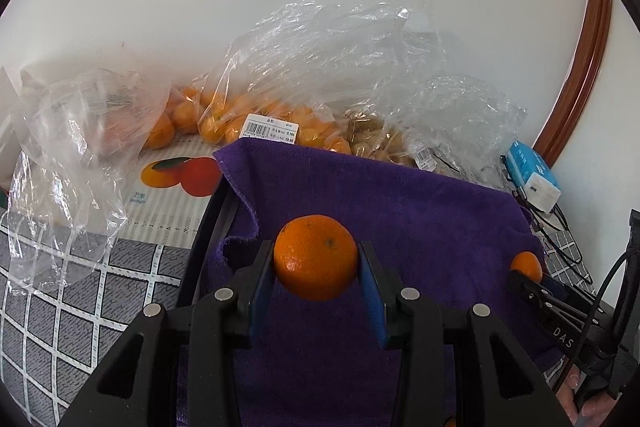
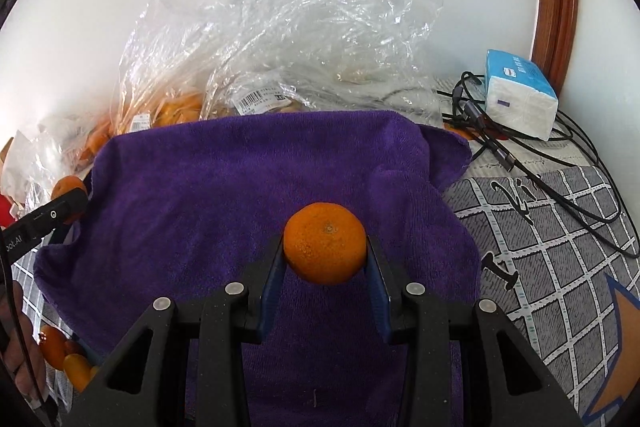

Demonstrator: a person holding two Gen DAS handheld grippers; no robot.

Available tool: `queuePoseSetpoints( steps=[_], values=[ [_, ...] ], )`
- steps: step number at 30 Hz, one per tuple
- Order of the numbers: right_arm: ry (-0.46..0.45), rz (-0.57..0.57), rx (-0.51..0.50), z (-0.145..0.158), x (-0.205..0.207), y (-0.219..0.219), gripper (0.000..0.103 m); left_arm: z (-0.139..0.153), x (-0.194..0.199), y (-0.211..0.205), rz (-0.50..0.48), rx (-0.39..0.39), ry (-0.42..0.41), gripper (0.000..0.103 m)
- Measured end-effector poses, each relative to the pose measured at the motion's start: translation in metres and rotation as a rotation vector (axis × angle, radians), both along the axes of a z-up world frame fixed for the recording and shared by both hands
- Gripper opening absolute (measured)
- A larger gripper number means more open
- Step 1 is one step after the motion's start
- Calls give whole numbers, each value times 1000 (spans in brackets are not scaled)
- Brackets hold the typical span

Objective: Organize fruits
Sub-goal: 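Lift the tangerine with the left tool while the right tool carries its tangerine over the towel, then open the right tool onto the towel while the left tool releases its tangerine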

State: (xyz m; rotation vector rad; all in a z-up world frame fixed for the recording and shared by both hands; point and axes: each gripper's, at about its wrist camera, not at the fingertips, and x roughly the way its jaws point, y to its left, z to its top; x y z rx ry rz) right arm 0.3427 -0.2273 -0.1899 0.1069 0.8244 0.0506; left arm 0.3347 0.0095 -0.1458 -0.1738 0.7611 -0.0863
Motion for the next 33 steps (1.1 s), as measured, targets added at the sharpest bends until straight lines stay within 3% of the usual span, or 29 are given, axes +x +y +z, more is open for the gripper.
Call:
queuePoseSetpoints(
  steps=[14, 23, 31, 33],
  values=[
    [17, -4, -42, -7, 2, 1, 39, -12, 1, -20, -29, 46, 65, 38],
    [16, 12, -62, -8, -1, 5, 40, -22, 2, -24, -34, 34, 117, 38],
    [-50, 32, -78, 6, -12, 7, 73, -25, 2, -29, -33, 51, 130, 40],
    [-59, 28, -99, 11, -14, 7, 75, -22, 0, -31, -39, 55, 113, 51]
  ],
)
